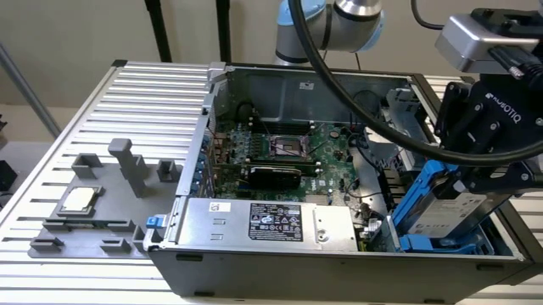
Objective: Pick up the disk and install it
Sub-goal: 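Insert the disk into the insertion slot, then insert the first disk wire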
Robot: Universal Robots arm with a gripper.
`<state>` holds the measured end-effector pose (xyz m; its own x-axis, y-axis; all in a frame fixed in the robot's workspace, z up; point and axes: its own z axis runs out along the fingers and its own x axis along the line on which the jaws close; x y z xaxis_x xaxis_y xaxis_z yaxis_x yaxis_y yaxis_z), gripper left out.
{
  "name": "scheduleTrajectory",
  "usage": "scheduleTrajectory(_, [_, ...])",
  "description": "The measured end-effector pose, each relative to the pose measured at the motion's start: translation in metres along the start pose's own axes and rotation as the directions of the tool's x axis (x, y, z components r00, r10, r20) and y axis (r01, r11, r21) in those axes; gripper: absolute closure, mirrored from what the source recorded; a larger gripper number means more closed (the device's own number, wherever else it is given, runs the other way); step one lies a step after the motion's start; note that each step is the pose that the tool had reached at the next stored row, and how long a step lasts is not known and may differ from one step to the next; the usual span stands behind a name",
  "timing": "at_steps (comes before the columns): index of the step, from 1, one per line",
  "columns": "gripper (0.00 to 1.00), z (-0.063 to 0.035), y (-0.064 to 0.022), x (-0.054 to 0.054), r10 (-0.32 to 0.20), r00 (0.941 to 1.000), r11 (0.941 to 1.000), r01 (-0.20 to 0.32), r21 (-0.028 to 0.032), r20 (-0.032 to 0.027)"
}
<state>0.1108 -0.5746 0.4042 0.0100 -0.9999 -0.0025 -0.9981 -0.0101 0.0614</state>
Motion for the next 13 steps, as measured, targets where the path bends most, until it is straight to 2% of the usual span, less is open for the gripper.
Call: scheduleTrajectory(13, [1.00, 0.0206, -0.0013, 0.000, 0.000, 1.0000, 1.0000, 0.000, -0.0083, 0.0005])
